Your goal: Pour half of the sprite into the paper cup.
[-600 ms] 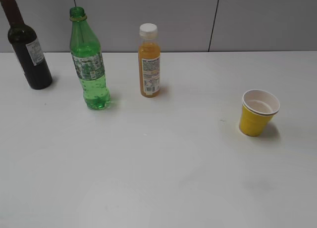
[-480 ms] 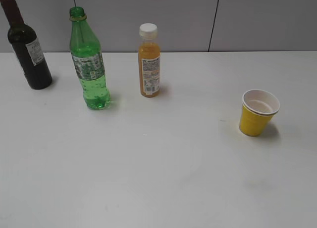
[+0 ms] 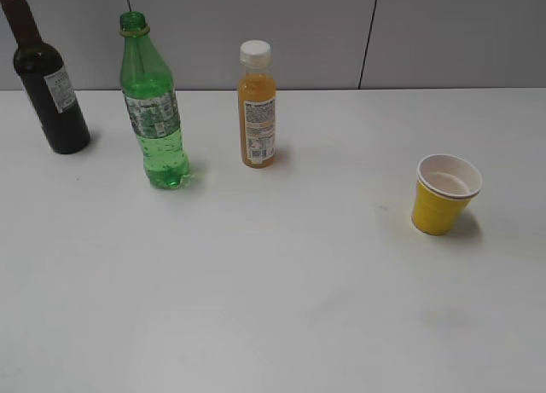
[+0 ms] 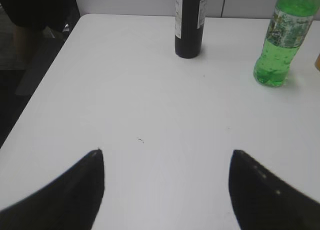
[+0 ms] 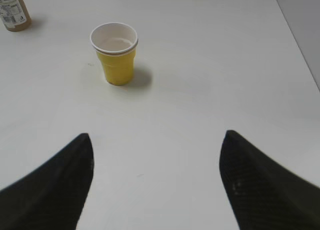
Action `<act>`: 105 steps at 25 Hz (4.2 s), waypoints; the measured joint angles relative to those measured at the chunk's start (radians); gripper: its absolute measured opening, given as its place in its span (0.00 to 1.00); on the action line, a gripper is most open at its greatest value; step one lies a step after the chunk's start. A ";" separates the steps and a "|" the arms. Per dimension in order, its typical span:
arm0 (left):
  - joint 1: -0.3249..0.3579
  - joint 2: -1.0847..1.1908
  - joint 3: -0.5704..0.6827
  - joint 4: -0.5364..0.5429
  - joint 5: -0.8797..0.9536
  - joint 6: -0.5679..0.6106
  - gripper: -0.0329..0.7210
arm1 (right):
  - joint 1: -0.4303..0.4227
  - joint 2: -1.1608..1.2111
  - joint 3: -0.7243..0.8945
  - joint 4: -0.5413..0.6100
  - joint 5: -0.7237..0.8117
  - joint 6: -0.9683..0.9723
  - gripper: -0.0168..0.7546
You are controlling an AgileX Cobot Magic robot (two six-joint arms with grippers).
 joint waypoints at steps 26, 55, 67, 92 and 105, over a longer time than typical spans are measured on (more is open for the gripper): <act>0.000 0.000 0.000 0.000 0.000 0.000 0.83 | 0.000 0.550 0.018 0.003 -0.758 -0.022 0.79; 0.000 0.000 0.000 0.000 0.000 0.000 0.83 | 0.192 1.348 0.280 0.044 -1.741 -0.013 0.90; 0.000 0.000 0.000 0.000 0.000 0.000 0.83 | 0.193 1.664 0.282 0.024 -2.072 0.027 0.89; 0.000 0.000 0.000 0.000 0.000 0.000 0.83 | 0.193 2.087 0.140 0.004 -2.169 0.112 0.85; 0.000 0.000 0.000 0.000 0.000 0.000 0.83 | 0.193 2.186 0.051 0.006 -2.244 0.149 0.83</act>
